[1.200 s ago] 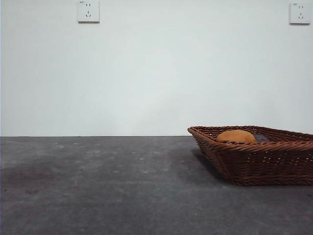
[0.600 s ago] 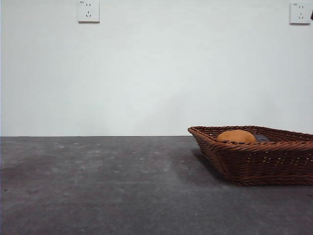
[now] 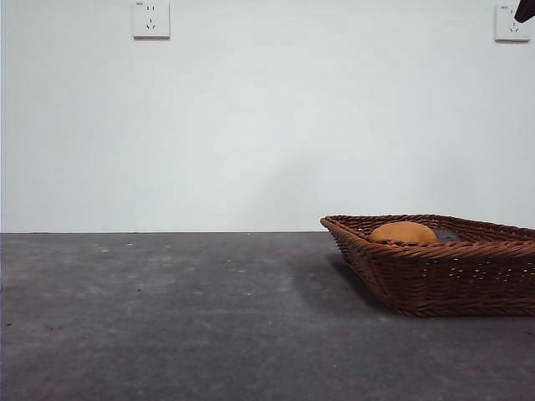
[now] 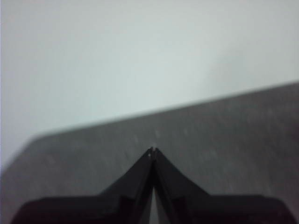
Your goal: Help me put the vegetables on the table into the basket
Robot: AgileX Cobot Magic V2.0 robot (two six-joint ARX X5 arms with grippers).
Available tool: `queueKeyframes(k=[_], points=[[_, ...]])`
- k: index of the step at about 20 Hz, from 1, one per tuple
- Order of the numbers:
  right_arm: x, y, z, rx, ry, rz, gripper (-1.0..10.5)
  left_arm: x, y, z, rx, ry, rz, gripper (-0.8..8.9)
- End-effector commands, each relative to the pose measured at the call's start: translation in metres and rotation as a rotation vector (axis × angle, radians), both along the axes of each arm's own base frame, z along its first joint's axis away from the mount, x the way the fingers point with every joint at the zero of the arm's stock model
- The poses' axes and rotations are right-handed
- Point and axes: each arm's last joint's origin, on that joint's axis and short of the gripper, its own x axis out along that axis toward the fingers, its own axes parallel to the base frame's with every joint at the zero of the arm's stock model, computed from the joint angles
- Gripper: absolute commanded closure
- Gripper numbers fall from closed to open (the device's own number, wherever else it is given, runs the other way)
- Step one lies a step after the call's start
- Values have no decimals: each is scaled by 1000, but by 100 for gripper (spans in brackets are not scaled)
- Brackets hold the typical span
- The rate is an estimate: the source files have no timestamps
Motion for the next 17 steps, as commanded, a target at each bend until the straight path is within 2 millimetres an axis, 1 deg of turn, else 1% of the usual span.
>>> queueKeyframes(k=[1, 3, 5, 8, 9, 17], points=[[1, 0, -1, 0, 0, -6, 946, 5, 0, -25, -82, 32, 1, 817], [1, 0, -1, 0, 1, -6, 946, 9, 0, -44, -124, 85, 4, 817], [1, 0, -1, 0, 1, -6, 946, 9, 0, -52, -123, 144, 8, 817], [1, 0, -1, 1, 1, -5, 946, 9, 0, -55, -127, 182, 9, 817], [1, 0, -1, 1, 2, -5, 946, 9, -1, -55, -161, 185, -2, 817], [1, 0, -1, 1, 1, -5, 946, 9, -1, -56, -162, 201, -11, 817]])
